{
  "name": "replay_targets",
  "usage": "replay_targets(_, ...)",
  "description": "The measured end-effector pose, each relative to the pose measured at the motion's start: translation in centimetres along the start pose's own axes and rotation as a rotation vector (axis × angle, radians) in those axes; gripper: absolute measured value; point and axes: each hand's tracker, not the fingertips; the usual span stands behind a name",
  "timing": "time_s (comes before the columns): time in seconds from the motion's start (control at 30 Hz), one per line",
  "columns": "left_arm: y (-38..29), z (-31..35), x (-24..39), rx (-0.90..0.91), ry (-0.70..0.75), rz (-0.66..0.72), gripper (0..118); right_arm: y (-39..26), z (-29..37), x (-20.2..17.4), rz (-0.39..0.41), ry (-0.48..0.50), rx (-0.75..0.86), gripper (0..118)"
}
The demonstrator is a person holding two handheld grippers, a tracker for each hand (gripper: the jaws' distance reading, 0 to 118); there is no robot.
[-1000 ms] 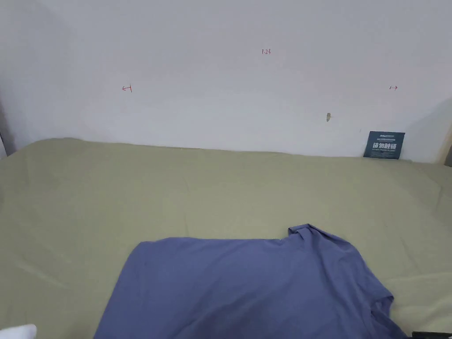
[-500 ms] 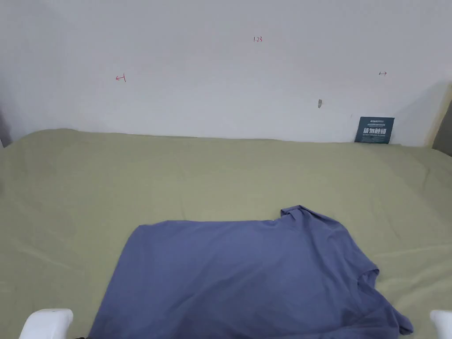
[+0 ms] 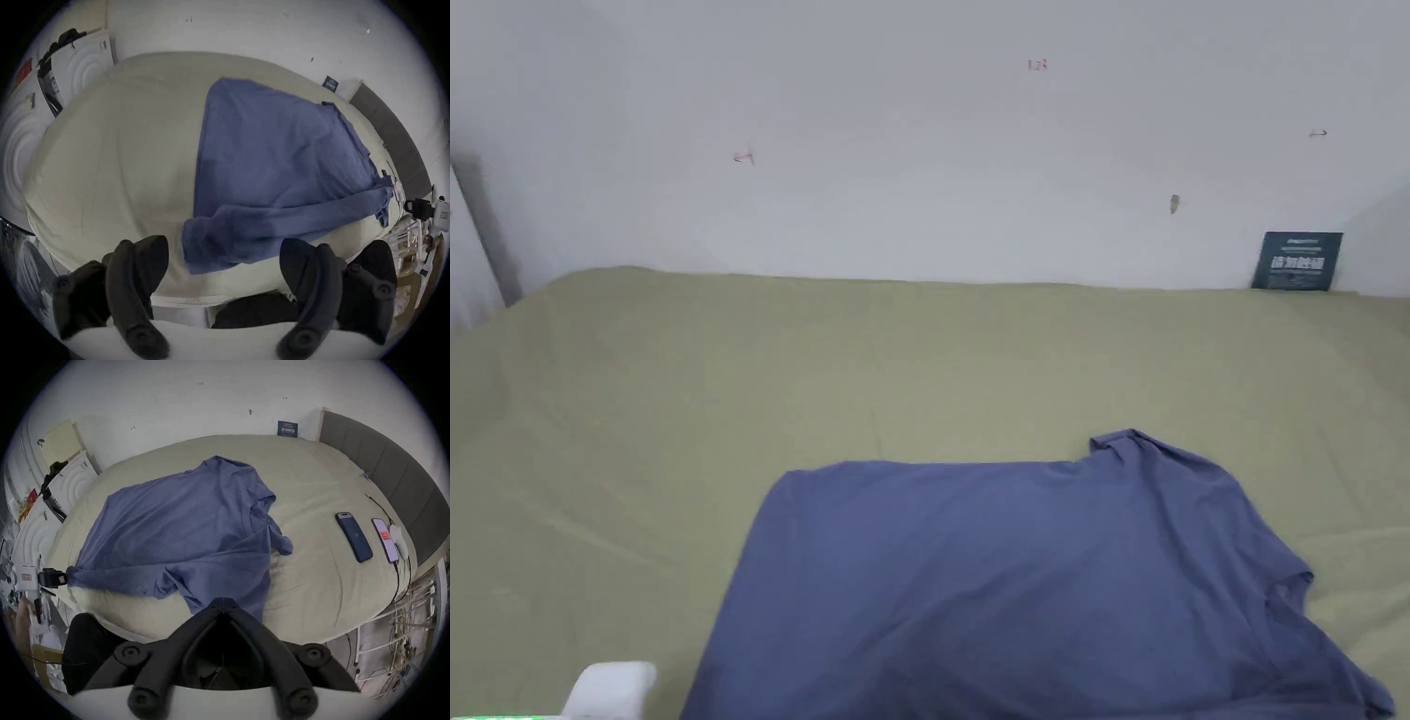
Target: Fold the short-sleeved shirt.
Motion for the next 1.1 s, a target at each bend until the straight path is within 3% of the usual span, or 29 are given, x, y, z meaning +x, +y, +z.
replay_targets(0.07, 0.1, -1.6, -0.2, -0.023, 0.017, -0.002, 95, 0.1, -0.8, 0.3, 0.0, 0.011, -0.044, 0)
replay_targets(0.1, 0.1, -2.3, -0.3, -0.026, 0.023, -0.005, 81, 0.1, -1.2, 0.4, 0.003, 0.004, -0.061, 5)
replay_targets(0.13, 0.0, -2.4, -0.4, -0.018, 0.032, 0.005, 56, 0.0, -1.6, 0.5, 0.011, -0.004, -0.074, 20)
replay_targets(0.17, -0.3, -2.4, -0.3, 0.01, 0.068, 0.024, 35, 0.0, -2.0, 0.5, 0.059, 0.0, -0.105, 61)
replay_targets(0.2, -0.4, -2.1, -0.3, 0.043, 0.109, 0.028, 23, -0.2, -2.4, 0.3, 0.101, -0.005, -0.12, 96)
replay_targets(0.23, -0.6, -1.9, -0.4, 0.017, 0.012, 0.072, 14, -0.4, -2.8, 0.3, 0.128, -0.004, -0.127, 113)
replay_targets(0.3, -0.5, -1.5, -0.8, 0.005, -0.047, 0.105, 8, -0.7, -3.6, -0.3, 0.202, 0.019, -0.142, 107)
replay_targets(0.47, -0.3, -1.1, -0.4, 0.001, -0.048, 0.091, 8, -0.7, -7.0, -0.5, 0.244, -0.03, -0.189, 106)
replay_targets(0.53, -0.2, -1.3, -0.5, -0.007, -0.052, 0.097, 8, -0.8, -8.0, -0.6, 0.281, -0.078, -0.193, 97)
replay_targets(0.57, -0.2, -1.3, -0.5, -0.008, -0.054, 0.105, 8, -0.8, -8.5, -0.6, 0.289, -0.091, -0.188, 74)
replay_targets(0.63, -0.2, -1.5, -0.7, -0.016, -0.064, 0.121, 8, -0.9, -9.2, -0.5, 0.303, -0.113, -0.182, 10)
replay_targets(0.67, -0.2, -1.7, -0.7, -0.019, -0.066, 0.124, 8, -0.9, -9.3, -0.3, 0.295, -0.099, -0.191, 5)
replay_targets(0.77, -0.3, -1.8, -1.0, -0.019, -0.075, 0.142, 8, -0.7, -8.7, 0.6, 0.175, -0.053, -0.19, 5)
replay_targets(1.1, 1.4, 4.4, 0.0, 0.158, -0.121, 0.122, 8, 2.4, 0.9, 1.7, 0.044, 0.023, 0.052, 5)
